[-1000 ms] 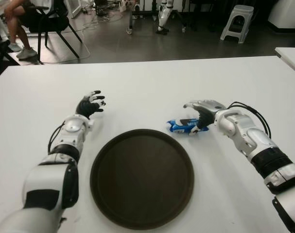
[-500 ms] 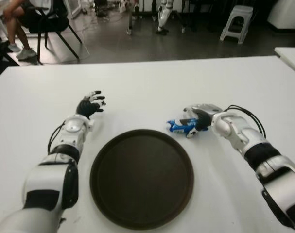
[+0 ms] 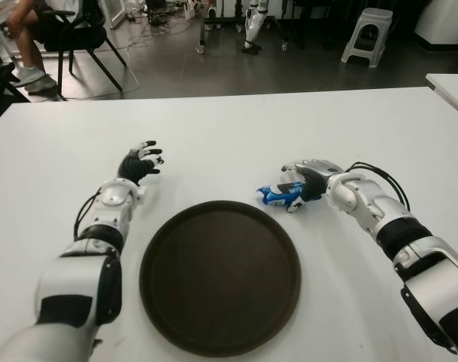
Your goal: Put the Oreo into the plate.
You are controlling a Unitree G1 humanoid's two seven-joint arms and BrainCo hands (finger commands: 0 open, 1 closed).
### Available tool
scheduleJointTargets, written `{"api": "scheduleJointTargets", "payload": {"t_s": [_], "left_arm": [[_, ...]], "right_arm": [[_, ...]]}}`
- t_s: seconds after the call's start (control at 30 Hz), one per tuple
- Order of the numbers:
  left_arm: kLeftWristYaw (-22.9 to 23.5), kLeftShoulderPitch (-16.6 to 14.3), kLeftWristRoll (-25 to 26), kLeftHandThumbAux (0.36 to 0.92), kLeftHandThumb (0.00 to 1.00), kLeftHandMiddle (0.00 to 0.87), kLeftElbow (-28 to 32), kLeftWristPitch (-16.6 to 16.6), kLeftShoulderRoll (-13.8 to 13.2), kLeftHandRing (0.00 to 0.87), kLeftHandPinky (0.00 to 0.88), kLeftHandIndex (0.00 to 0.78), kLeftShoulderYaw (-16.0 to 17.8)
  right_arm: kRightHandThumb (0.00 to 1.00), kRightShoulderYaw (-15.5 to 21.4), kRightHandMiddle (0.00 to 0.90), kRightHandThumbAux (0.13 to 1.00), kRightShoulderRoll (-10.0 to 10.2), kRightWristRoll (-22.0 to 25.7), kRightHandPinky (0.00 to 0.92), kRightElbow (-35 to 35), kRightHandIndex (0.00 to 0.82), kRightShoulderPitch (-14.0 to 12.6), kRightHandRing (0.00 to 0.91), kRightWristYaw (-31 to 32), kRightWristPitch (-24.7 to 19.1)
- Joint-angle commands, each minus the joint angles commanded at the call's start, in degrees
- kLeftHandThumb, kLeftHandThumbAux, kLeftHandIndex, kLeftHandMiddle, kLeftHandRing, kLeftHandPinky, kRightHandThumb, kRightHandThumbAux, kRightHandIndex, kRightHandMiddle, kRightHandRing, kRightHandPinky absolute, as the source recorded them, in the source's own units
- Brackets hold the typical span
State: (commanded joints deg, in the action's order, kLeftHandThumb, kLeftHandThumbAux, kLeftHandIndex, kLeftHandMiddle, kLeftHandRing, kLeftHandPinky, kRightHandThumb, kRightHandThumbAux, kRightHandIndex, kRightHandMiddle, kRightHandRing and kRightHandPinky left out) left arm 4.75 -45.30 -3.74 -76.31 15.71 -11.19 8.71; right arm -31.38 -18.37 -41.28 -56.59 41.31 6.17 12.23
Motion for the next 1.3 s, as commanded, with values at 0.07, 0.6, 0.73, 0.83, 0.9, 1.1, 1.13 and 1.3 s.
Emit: {"api": "scheduleJointTargets", "payload": {"t_s": [0.07,0.6,0.73,0.83,0.9,1.1,1.13,1.3], "left_arm": [[0.07,0.01,0.03,0.731,0.0,0.247,0.03,0.09,-0.01,0.282,0.33,0.178,0.01],[0.23,0.04,-0.05,0.723,0.0,0.245,0.01,0.16,0.0,0.275,0.319,0.182,-0.08],[0.24,0.04,-0.12,0.72,0.0,0.244,0.04,0.28,0.02,0.275,0.318,0.179,-0.16],[0.4,0.05,-0.06,0.716,0.0,0.245,0.06,0.34,0.01,0.274,0.314,0.179,-0.13],[0.61,0.04,0.08,0.714,0.0,0.246,0.07,0.33,0.02,0.277,0.319,0.179,-0.02],[0.69,0.06,0.26,0.7,0.0,0.241,0.08,0.4,0.1,0.275,0.327,0.177,0.22],[0.66,0.07,0.25,0.701,0.0,0.241,0.08,0.43,0.12,0.276,0.328,0.177,0.25],[0.44,0.1,0.09,0.708,0.0,0.241,0.09,0.58,0.16,0.275,0.324,0.177,0.19]], "right_arm": [[0.0,0.01,0.163,0.7,0.04,0.14,0.122,-0.28,0.152,0.07,0.147,-0.05,0.02],[0.0,-0.22,0.166,0.719,-0.09,0.48,0.154,-0.28,0.157,-0.12,0.158,-0.91,0.38],[0.0,-0.52,0.155,0.721,-0.1,0.24,0.131,-0.65,0.143,0.05,0.145,-1.28,0.39],[0.0,-0.74,0.153,0.723,-0.12,0.06,0.131,-0.89,0.14,0.15,0.143,-1.54,0.45],[0.0,-0.94,0.153,0.721,-0.1,-0.11,0.131,-1.16,0.141,0.24,0.143,-1.87,0.56],[0.0,-1.64,0.152,0.702,0.11,-0.59,0.123,-1.27,0.146,0.29,0.136,-2.93,0.78],[0.0,-1.72,0.152,0.701,0.14,-0.58,0.123,-1.15,0.147,0.2,0.137,-3.11,0.88],[0.0,-1.83,0.154,0.693,0.12,-0.18,0.124,-0.46,0.149,-0.24,0.141,-3.44,1.43]]}}
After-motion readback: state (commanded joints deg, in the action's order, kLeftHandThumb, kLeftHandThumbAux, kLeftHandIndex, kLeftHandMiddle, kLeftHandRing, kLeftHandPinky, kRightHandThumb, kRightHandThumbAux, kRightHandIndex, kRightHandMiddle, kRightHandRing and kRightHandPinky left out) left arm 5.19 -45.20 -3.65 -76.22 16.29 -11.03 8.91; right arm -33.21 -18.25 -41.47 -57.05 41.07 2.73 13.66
